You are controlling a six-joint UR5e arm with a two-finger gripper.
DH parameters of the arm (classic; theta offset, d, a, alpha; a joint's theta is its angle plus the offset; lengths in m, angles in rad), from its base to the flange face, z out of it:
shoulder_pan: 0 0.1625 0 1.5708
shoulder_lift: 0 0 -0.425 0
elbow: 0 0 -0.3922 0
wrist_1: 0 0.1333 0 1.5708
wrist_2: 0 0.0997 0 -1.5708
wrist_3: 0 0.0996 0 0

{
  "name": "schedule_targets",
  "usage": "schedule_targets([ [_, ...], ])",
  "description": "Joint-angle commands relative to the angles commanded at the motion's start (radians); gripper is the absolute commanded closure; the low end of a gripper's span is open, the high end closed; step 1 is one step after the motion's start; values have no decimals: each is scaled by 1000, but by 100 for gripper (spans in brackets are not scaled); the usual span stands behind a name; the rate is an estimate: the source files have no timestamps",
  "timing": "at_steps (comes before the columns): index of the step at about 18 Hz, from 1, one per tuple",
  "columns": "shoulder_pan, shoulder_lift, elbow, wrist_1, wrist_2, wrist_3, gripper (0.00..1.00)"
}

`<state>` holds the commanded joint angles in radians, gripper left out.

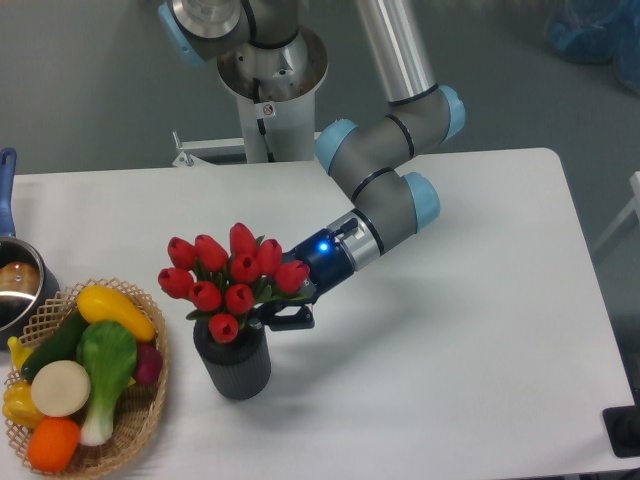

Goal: Insert the flowers into the vase
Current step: 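Push the tulip bunch further down into the vase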

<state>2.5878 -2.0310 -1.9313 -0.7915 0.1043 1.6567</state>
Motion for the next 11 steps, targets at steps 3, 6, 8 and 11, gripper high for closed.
schedule_targets([
  [3,0,2,0,0,0,0,57],
  [6,0,2,0,0,-2,0,54],
  [8,0,6,0,-2,-2,0,54],
  [11,0,8,0,0,-2,0,47],
])
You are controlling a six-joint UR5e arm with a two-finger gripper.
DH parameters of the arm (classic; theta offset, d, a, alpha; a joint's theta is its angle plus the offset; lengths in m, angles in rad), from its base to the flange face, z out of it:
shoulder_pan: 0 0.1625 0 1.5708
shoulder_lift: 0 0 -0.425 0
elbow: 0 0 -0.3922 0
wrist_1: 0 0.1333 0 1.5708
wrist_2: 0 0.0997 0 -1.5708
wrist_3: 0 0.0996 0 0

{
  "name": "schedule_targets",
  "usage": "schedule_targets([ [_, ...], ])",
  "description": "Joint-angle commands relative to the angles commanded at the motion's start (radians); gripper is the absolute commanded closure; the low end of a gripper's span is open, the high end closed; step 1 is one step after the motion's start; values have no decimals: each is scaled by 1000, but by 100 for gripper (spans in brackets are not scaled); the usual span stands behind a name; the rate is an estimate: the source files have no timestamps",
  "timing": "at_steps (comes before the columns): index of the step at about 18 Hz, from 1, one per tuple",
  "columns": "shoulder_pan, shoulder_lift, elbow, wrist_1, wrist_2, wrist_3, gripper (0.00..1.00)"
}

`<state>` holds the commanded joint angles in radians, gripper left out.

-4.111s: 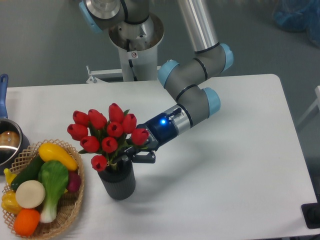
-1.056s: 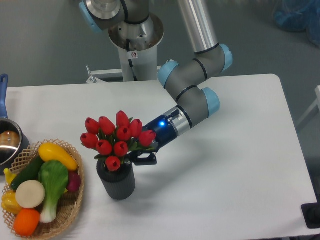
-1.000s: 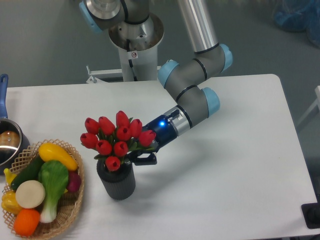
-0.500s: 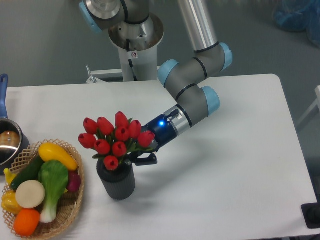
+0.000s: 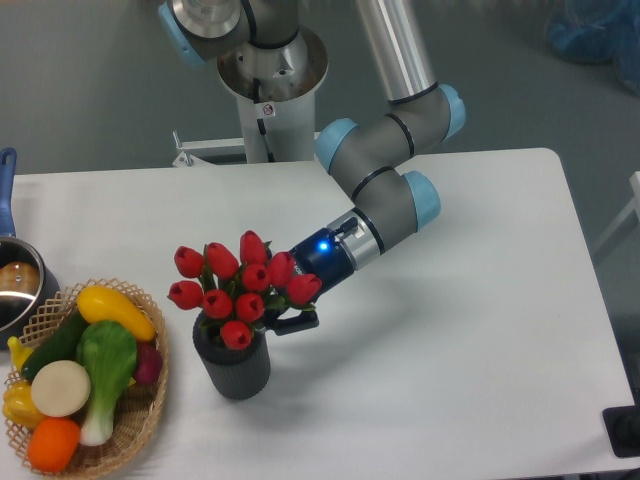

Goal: Insert the flowers into the vase
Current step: 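Push the tulip bunch further down into the vase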

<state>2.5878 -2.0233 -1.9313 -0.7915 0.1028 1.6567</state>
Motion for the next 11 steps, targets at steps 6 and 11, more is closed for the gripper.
schedule_targets([
  [6,0,6,0,0,0,0,31],
  [11,0,6,0,0,2,2,23],
])
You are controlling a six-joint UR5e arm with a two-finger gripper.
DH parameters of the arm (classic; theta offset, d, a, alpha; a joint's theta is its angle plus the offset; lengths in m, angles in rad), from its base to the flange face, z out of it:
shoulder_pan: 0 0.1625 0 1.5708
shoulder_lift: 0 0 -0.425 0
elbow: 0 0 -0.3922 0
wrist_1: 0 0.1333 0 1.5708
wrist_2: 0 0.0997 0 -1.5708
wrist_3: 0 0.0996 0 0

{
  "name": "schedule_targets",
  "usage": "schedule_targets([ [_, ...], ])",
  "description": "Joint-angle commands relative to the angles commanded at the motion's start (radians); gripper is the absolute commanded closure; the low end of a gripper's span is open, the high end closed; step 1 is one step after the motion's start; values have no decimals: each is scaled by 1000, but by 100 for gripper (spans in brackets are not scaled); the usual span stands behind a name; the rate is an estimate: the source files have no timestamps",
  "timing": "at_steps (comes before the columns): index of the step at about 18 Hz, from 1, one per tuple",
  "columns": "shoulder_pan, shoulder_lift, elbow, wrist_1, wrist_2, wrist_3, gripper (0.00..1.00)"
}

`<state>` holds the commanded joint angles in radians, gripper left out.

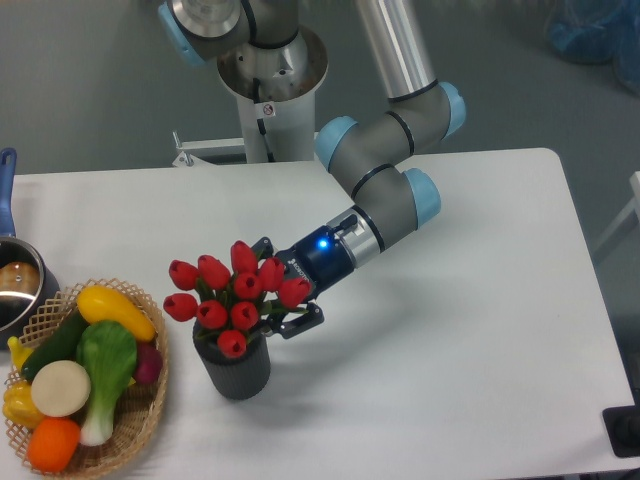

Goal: Insert the flowers into the vase
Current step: 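Open the gripper to release the tulips and pull back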

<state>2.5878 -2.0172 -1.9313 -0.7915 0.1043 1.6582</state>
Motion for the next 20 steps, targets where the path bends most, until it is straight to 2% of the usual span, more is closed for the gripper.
schedule_targets([
  [6,0,6,0,0,14,0,1],
  [14,9,11,-2,-2,32,0,0],
  [18,41,64,-9,-3,141,-15,0],
  [20,64,98,4,-2,176,-75,0],
])
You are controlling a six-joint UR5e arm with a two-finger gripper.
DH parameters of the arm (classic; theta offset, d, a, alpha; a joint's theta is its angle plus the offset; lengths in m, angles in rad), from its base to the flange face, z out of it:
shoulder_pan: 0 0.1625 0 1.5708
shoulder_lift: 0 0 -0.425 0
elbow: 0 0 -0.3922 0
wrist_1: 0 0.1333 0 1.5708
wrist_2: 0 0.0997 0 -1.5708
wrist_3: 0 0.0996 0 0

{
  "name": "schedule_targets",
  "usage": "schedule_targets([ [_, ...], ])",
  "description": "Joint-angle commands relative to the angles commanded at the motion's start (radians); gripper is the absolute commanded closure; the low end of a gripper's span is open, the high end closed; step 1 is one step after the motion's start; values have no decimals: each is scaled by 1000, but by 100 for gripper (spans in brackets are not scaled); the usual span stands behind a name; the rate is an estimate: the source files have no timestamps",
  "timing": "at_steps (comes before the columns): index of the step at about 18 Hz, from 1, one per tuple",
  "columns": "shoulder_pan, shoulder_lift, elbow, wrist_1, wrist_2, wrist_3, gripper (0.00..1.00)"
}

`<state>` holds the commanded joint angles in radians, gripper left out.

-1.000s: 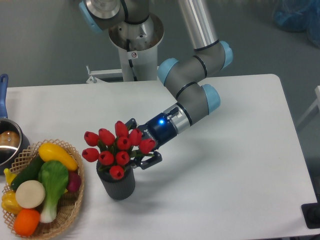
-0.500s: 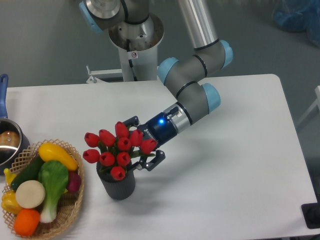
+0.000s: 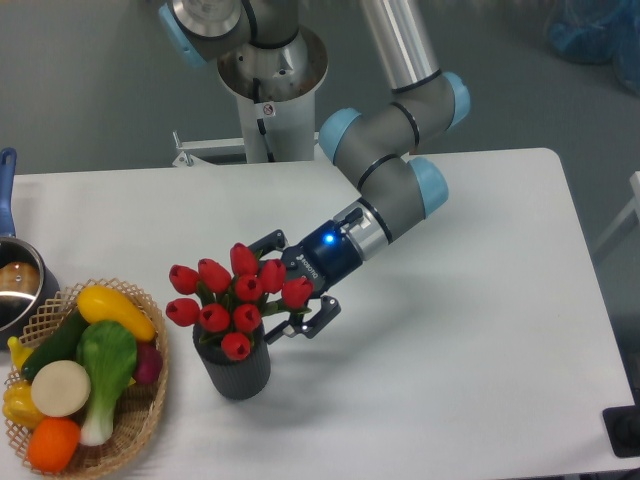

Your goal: Insert the flowers into the vase

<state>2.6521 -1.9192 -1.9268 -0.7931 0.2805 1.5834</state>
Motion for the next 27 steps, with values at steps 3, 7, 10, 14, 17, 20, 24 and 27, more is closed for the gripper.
schedule_targets([
  [3,22,11,45,2,93,-43,0],
  [7,32,61,95,0,325,-48,0],
  [10,34,112,98,-2,539,-51,0],
  [14,54,152,117,-5,657,-185,0],
  [17,91,221,124,-6,841,-257,0],
  [20,97,256,141,-8,965,-255,0],
  [24,107,302,158,-37,1124,-223,0],
  [27,146,347,161,-133,1210,-85,0],
])
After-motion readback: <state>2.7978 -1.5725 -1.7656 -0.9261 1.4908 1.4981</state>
